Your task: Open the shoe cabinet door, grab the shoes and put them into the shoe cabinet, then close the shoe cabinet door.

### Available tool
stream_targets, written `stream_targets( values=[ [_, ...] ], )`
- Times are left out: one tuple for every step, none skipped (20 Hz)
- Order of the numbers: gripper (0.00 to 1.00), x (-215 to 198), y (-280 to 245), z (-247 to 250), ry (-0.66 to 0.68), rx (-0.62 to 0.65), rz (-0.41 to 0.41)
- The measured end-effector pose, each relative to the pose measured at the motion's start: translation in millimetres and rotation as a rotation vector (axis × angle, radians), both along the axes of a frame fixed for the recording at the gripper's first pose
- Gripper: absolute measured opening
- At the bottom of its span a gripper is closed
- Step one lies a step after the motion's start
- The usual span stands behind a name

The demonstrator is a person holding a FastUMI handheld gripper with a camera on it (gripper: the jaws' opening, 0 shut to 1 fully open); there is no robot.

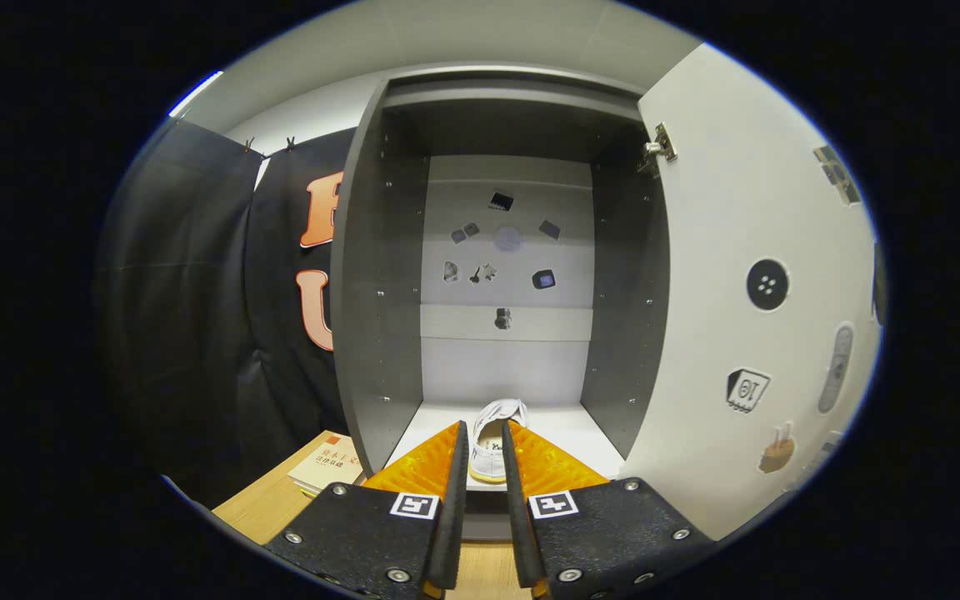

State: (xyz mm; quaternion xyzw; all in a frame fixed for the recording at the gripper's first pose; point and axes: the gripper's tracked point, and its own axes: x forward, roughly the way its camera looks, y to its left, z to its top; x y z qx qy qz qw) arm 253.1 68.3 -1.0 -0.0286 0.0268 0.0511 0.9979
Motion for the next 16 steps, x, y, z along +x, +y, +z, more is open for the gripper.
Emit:
stream_targets(
  values=[
    [0.26, -12, -2, 7, -0.015, -0.002, -0.005],
    [0.27, -23, -3, 11, -0.021, -0.003, -0.007],
    [0.3, -35, -5, 15, -0.026, -0.005, -0.008],
    [0.3, -45, -7, 18, -0.03, -0.005, -0.012],
    [0.32, -54, -10, 21, -0.034, -0.009, -0.016],
    [0.33, -63, -12, 25, -0.043, -0.009, -0.022],
    [0.34, -74, -16, 28, -0.046, -0.008, -0.029],
    [0.35, -83, -20, 29, -0.049, -0.002, -0.035],
    [0.35, -91, -23, 30, -0.049, 0.009, -0.039],
    [0.36, -98, -27, 30, -0.049, 0.014, -0.049],
    [0.36, -106, -33, 31, -0.053, 0.011, -0.06],
    [0.37, -112, -38, 31, -0.053, 0.01, -0.07],
    [0.38, -120, -42, 30, -0.051, 0.016, -0.073],
    [0.39, -126, -42, 30, -0.05, 0.029, -0.074],
    [0.39, -133, -46, 30, -0.051, 0.039, -0.08],
    [0.39, -142, -54, 30, -0.052, 0.043, -0.093]
  ],
)
